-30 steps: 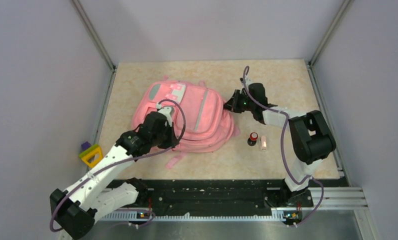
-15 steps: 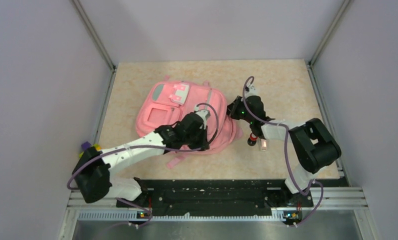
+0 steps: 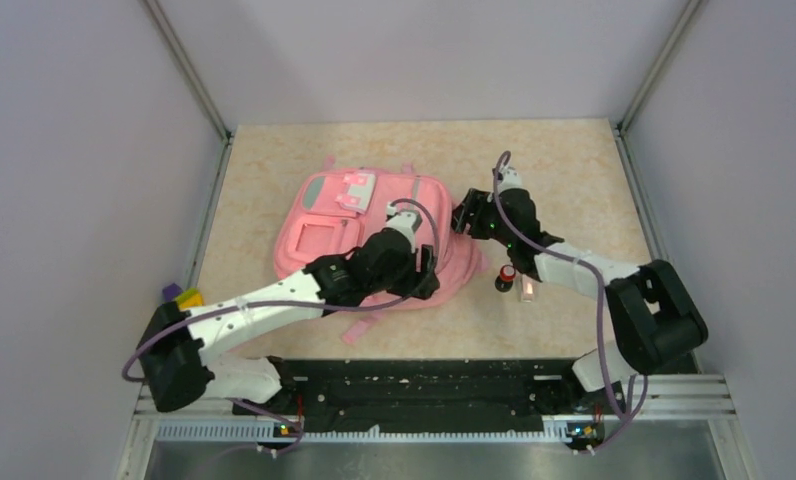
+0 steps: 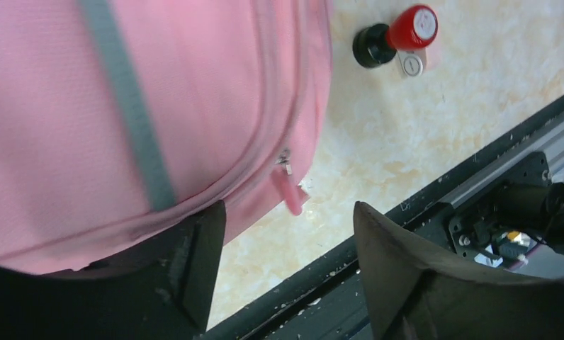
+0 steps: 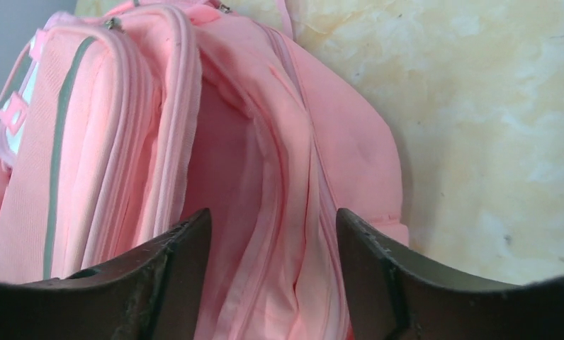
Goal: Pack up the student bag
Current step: Zip the student bag at the center of the board.
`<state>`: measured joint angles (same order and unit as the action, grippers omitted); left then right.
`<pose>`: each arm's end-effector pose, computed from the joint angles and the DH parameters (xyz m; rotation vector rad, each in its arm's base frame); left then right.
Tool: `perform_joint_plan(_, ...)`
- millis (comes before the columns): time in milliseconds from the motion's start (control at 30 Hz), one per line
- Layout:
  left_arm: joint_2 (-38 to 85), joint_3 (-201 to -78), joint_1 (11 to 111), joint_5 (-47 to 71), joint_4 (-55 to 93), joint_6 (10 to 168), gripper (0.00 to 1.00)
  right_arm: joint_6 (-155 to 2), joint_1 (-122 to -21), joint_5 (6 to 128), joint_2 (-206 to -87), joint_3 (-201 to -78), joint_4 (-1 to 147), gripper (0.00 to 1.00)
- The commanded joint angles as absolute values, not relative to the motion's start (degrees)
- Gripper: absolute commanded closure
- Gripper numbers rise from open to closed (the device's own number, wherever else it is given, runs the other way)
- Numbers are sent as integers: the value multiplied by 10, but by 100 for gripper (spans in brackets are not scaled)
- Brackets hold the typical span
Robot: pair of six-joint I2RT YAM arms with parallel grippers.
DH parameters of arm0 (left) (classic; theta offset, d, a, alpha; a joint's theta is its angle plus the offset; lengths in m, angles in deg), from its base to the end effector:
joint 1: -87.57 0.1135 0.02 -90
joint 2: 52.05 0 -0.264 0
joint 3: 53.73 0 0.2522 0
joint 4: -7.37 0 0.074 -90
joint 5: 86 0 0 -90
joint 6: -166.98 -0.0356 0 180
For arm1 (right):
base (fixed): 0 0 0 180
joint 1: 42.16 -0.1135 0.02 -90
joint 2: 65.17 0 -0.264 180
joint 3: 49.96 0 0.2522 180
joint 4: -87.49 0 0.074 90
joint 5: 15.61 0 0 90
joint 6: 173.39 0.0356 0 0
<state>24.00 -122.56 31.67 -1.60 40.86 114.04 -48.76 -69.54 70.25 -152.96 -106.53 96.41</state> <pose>0.1652 -0.2378 0.2666 0.3379 2.3638 -0.7138 0.2890 0.1526 0.2050 0.0797 2.0404 0.7685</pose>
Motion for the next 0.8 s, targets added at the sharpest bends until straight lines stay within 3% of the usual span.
perform_joint_plan(0, 145, -1182, 337, -101, 463, 1164, 27, -579, -703, 706, -1436, -1096, 838, 34)
perform_joint_plan(300, -71, -1083, 420, -125, 529, 1215, 19, -592, -719, 674, -1275, -1035, 683, 33)
perform_joint_plan(500, -113, -1017, 553, -11, 479, 1206, 18, -574, -830, 696, -1240, -1013, 690, 35)
perform_joint_plan(633, -110, -994, 566, -11, 453, 1220, 18, -553, -922, 761, -1269, -1012, 696, 45)
perform_joint_plan(767, -113, -982, 570, -27, 447, 1225, 18, -543, -951, 806, -1318, -1025, 682, 54)
